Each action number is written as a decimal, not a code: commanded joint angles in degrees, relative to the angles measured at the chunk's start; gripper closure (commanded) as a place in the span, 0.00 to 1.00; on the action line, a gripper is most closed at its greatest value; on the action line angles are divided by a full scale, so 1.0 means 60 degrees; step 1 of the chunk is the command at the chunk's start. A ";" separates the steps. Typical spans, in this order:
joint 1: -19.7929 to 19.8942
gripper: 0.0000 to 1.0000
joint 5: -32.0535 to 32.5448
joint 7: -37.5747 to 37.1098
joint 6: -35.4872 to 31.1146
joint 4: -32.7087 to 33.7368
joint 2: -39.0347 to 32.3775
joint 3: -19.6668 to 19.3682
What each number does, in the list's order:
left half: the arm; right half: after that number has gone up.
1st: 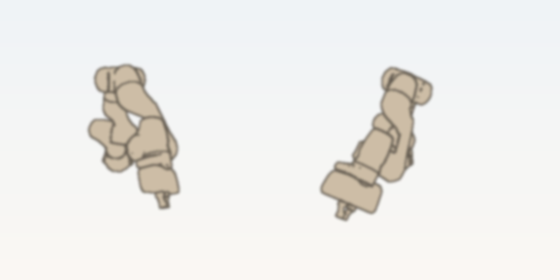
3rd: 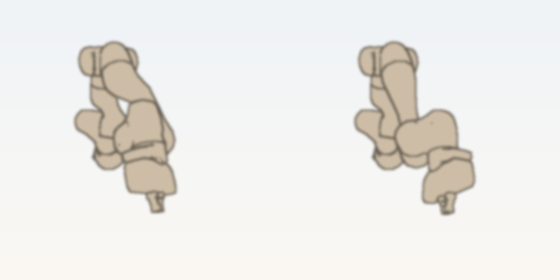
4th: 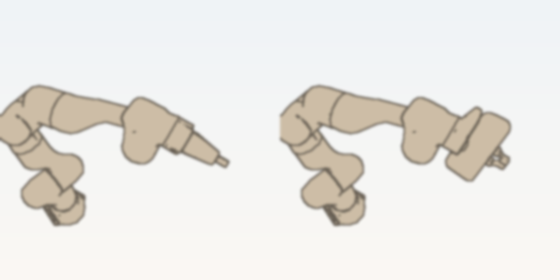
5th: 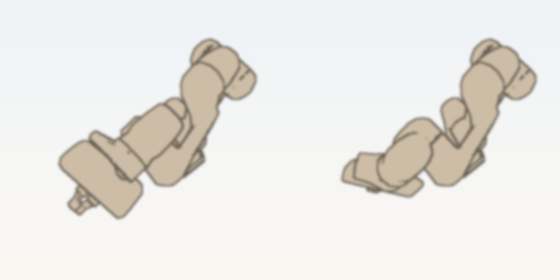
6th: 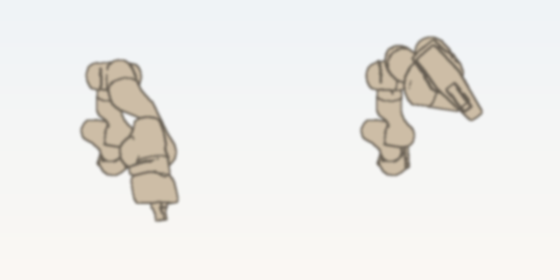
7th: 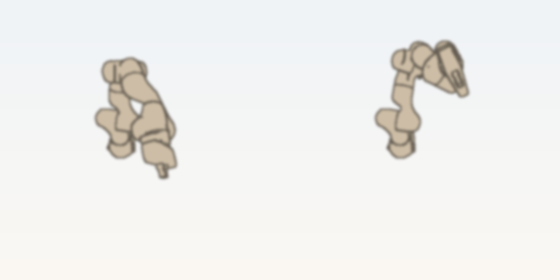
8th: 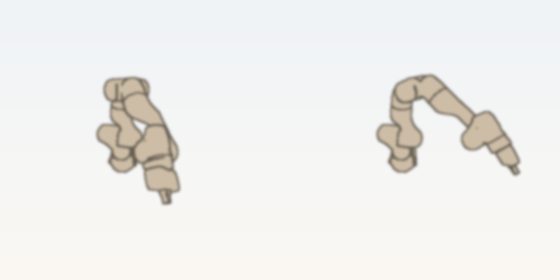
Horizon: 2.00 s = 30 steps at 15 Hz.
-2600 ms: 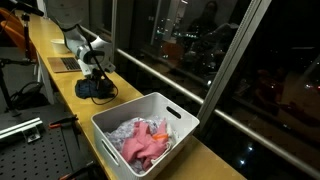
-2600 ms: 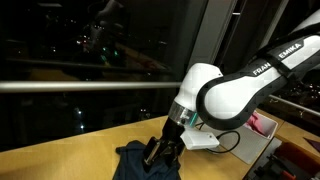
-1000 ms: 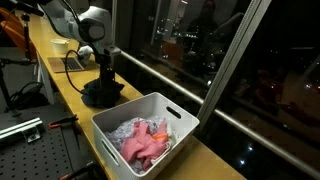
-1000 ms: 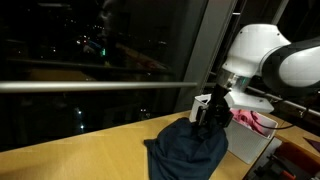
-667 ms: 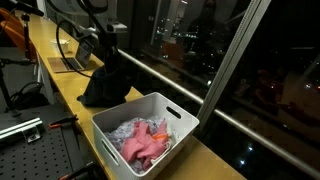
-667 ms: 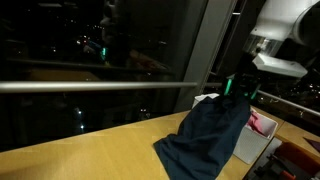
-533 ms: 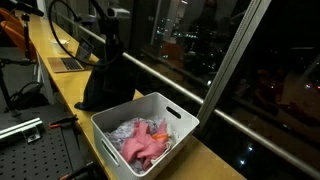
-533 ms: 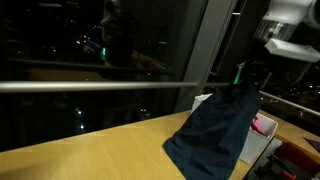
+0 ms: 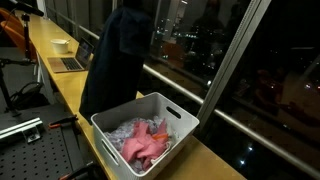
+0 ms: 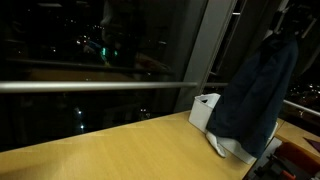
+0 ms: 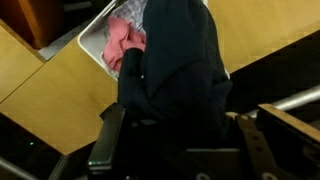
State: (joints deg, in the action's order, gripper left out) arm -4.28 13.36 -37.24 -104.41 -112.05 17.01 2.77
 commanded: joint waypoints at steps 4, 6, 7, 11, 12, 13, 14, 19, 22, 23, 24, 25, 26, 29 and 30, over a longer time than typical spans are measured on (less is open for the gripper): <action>0.1320 1.00 -0.0026 0.2432 0.2053 0.3812 -0.0777 -0.0519; 0.1565 1.00 -0.0142 0.3204 0.2390 0.4838 -0.1278 -0.0861; 0.1638 1.00 -0.0191 0.3504 0.2532 0.5358 -0.1633 -0.0988; 0.1611 1.00 -0.0622 0.4151 0.2411 0.6181 -0.2809 -0.1200; 0.1575 1.00 -0.0739 0.4175 0.2222 0.6062 -0.3021 -0.1176; 0.1561 1.00 -0.0897 0.4176 0.2027 0.5832 -0.3175 -0.1125; 0.1545 1.00 -0.1089 0.4208 0.1907 0.5703 -0.3377 -0.1088; 0.1561 1.00 -0.1803 0.4341 0.1597 0.5440 -0.4416 -0.0962; 0.1574 1.00 -0.2147 0.4510 0.1329 0.5363 -0.5152 -0.1068; 0.1599 1.00 -0.2218 0.4557 0.1226 0.5328 -0.5349 -0.1086; 0.1628 1.00 -0.2300 0.4592 0.1163 0.5316 -0.5535 -0.1108; 0.1662 0.75 -0.2374 0.4599 0.1085 0.5256 -0.5668 -0.1125; 0.1696 0.74 -0.2460 0.4601 0.1051 0.5207 -0.5762 -0.1137; 0.1457 0.54 -0.2440 0.4231 0.0814 0.4405 -0.5282 -0.1068; 0.1394 0.47 -0.2401 0.4176 0.0711 0.4323 -0.5327 -0.1051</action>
State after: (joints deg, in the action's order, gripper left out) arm 5.29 -0.22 -11.24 -98.21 -82.49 -17.58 -3.66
